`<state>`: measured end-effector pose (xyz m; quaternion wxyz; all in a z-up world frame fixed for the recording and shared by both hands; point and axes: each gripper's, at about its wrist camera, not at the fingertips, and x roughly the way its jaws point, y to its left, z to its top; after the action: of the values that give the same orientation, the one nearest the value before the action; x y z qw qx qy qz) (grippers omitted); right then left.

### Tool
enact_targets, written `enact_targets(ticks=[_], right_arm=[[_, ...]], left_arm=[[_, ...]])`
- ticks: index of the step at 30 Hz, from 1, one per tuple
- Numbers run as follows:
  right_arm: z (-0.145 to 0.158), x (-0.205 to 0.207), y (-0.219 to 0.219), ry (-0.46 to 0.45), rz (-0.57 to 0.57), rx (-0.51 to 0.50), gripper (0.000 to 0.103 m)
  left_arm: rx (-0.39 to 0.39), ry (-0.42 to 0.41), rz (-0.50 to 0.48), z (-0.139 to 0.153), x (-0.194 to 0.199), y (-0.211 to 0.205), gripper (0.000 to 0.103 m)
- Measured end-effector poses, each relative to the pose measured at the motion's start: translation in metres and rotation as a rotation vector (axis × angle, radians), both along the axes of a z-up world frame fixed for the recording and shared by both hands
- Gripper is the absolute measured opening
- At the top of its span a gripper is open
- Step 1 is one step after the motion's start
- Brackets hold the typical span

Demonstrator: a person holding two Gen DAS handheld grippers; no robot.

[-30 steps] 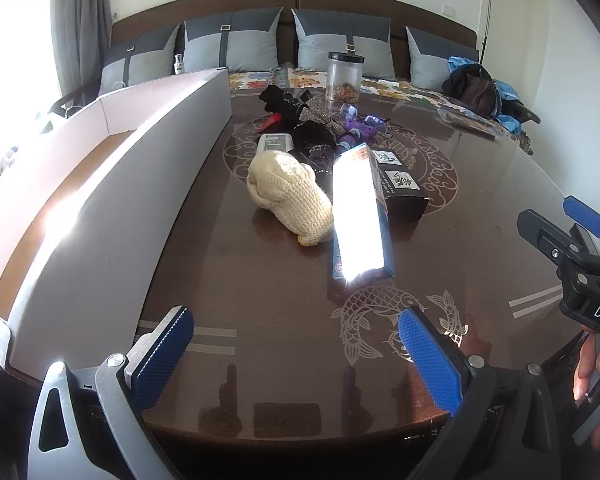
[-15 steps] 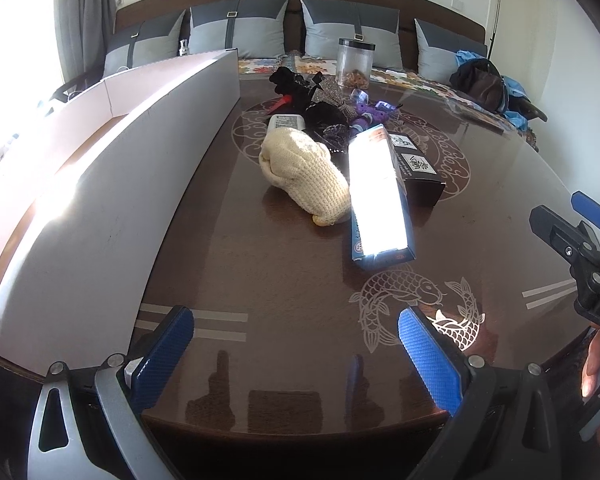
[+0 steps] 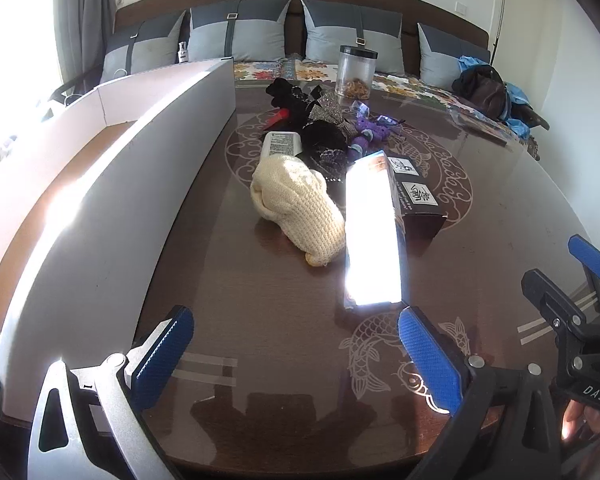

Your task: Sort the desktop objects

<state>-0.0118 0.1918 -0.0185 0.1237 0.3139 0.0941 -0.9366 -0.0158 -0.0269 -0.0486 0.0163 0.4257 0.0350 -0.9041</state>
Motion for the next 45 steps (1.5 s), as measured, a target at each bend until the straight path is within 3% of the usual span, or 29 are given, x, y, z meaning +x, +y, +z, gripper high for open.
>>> enact_targets(ticks=[6, 13, 17, 26, 33, 38, 45], right_arm=[[0.002, 0.000, 0.003, -0.002, -0.003, -0.008, 0.103], [0.001, -0.004, 0.010, -0.017, -0.027, -0.040, 0.103], [0.001, -0.006, 0.012, -0.024, -0.034, -0.049, 0.103], [0.000, -0.007, 0.009, -0.022, -0.030, -0.039, 0.103], [0.000, -0.007, 0.013, -0.026, -0.047, -0.050, 0.103], [0.001, -0.007, 0.014, -0.028, -0.049, -0.054, 0.103], [0.004, -0.007, 0.016, -0.017, -0.055, -0.063, 0.103]], left_arm=[[-0.018, -0.007, 0.016, 0.002, -0.026, 0.004, 0.103], [-0.015, -0.071, 0.034, -0.017, -0.044, 0.003, 0.103], [-0.026, -0.067, 0.030, -0.020, -0.047, 0.004, 0.103], [0.047, -0.078, 0.089, -0.022, -0.060, -0.002, 0.103], [-0.010, -0.072, 0.025, -0.022, -0.056, 0.015, 0.103], [-0.037, -0.135, -0.008, -0.033, -0.056, 0.016, 0.103], [-0.050, -0.114, -0.037, -0.026, -0.035, 0.008, 0.103]])
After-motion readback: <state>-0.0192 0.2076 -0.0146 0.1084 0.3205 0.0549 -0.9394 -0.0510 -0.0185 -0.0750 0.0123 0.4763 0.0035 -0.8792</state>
